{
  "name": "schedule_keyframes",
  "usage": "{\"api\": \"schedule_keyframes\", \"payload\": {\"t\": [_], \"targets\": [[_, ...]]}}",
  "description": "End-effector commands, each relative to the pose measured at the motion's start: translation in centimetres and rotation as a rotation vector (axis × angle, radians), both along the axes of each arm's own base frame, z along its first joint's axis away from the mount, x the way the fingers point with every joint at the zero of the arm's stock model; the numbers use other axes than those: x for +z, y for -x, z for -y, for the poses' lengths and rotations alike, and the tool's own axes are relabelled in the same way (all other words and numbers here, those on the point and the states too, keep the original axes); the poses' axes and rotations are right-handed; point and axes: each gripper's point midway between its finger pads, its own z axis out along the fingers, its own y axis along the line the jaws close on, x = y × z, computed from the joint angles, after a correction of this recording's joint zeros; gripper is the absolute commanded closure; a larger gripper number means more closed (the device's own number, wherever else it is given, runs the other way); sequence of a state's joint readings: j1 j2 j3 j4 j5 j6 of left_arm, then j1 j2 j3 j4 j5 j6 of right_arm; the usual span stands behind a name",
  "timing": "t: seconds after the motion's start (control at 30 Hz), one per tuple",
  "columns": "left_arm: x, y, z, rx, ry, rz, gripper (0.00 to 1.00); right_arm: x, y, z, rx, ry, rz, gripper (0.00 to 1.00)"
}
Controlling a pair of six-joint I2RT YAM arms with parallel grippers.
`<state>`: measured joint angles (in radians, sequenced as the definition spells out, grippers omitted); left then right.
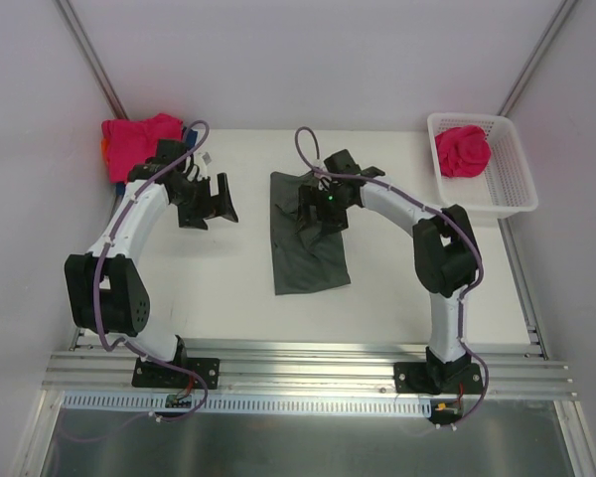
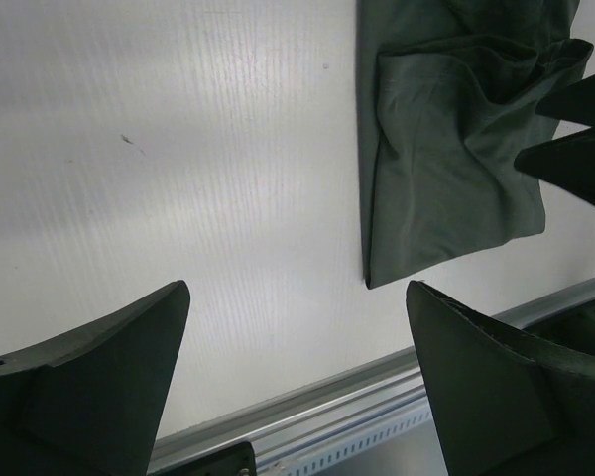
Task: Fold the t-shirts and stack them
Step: Fold the folded rectangular tshirt in 1/3 of the way
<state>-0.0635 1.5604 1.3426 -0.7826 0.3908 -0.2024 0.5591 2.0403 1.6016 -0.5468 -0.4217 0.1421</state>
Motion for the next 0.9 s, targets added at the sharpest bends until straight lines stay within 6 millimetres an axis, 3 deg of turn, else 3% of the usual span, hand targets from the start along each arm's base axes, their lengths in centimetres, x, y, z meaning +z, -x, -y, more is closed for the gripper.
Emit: {"api": "schedule_keyframes", "payload": {"t": [0.0, 0.23, 0.43, 0.6, 0.73, 0.87], "targets": [[1.1, -1.0, 0.3, 0.008, 0.022, 0.024, 0.08, 1.9, -1.8, 2.5, -0.037, 0.020, 0.070, 0.09], [2.1, -1.3, 0.3, -0.011, 0.005, 0.067, 0.07, 1.5, -3.8, 3.4, -0.069, 0.021, 0.081, 0.10], [1.5, -1.2, 1.4, -0.035, 0.061, 0.031, 0.09, 2.3, -3.4, 2.7, -0.053, 0.017, 0.099, 0.09], [1.8, -2.3, 2.1, -0.050, 0.063, 0.041, 0.09, 1.4, -3.1, 3.8, -0.057, 0.049, 0.104, 0.09], [1.2, -1.1, 2.9, -0.063, 0.107, -0.001, 0.08, 1.8, -3.7, 5.1, -0.078, 0.067, 0.123, 0.08], [-0.7, 1.2, 3.3, -0.057, 0.133, -0.082, 0.07, 3.6, -2.9, 6.4, -0.090, 0.081, 0.149, 0.07]]}}
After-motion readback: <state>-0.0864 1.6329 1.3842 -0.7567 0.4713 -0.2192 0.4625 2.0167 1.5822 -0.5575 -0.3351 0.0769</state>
